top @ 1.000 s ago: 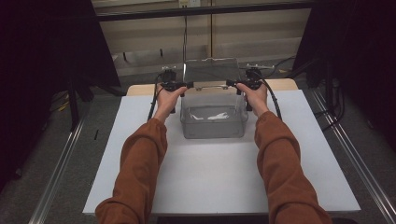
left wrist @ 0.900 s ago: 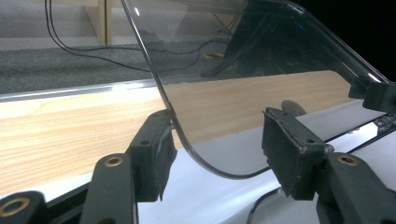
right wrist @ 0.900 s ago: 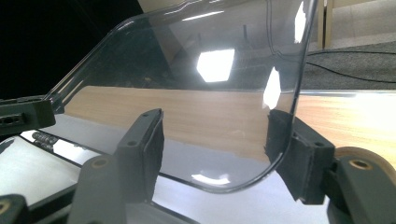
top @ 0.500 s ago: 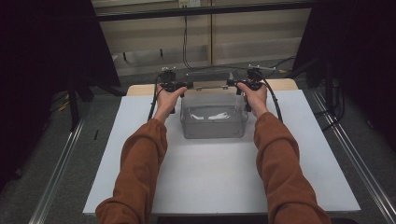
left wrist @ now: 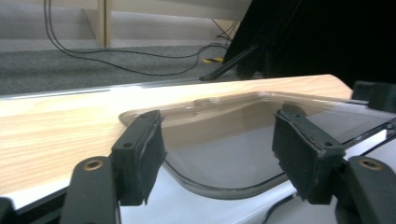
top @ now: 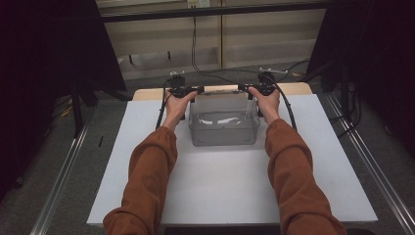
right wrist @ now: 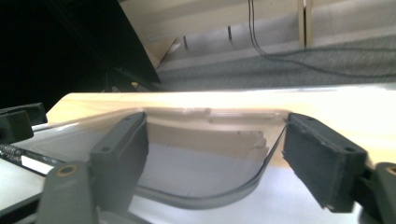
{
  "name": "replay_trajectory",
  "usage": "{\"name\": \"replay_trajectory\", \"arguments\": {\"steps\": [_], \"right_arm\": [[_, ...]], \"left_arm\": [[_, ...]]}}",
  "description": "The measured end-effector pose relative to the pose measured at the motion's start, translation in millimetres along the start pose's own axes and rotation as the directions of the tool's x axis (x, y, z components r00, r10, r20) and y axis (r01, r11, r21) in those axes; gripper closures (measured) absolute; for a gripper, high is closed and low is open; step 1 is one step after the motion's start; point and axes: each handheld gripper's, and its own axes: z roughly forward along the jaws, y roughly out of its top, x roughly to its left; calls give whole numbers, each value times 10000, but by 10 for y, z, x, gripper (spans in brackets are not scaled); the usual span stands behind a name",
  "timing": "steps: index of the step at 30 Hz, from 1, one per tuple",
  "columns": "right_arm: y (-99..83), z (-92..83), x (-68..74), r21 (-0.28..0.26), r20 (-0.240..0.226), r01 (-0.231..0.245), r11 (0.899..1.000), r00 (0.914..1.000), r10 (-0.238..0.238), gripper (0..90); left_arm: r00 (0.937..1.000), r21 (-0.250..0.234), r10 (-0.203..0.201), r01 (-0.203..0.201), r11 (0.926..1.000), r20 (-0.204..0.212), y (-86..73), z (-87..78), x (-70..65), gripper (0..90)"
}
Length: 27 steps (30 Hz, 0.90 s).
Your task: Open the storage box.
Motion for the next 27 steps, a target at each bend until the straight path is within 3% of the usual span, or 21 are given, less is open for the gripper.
{"name": "replay_trajectory", "arguments": {"steps": [4,12,14,20,23,27], "right_arm": [[19,-25,22,-122,-20,313,9994,9995,-314,178],[30,-53,72,-283,102,945,9951,9955,-942,110],[41,-66,87,-380,180,1052,9937,9944,-1045,94],[71,-111,156,-522,215,1695,9842,9855,-1686,52],[71,-141,187,-622,183,1747,9826,9846,-1739,51],[51,-212,209,-922,194,1890,9776,9820,-1880,45]], "left_arm": [[10000,-54,45,-45,10000,45,-5,-21,18,267],[9957,-312,878,-887,9956,-307,1,-88,-36,179],[9960,-410,852,-863,9954,-283,12,-103,-44,130],[9926,-503,1192,-1202,9915,-235,10,-113,-86,95],[9880,-315,1532,-1538,9876,-191,4,-133,-116,84],[9856,-436,1685,-1690,9846,-148,11,-208,-156,58]]}}
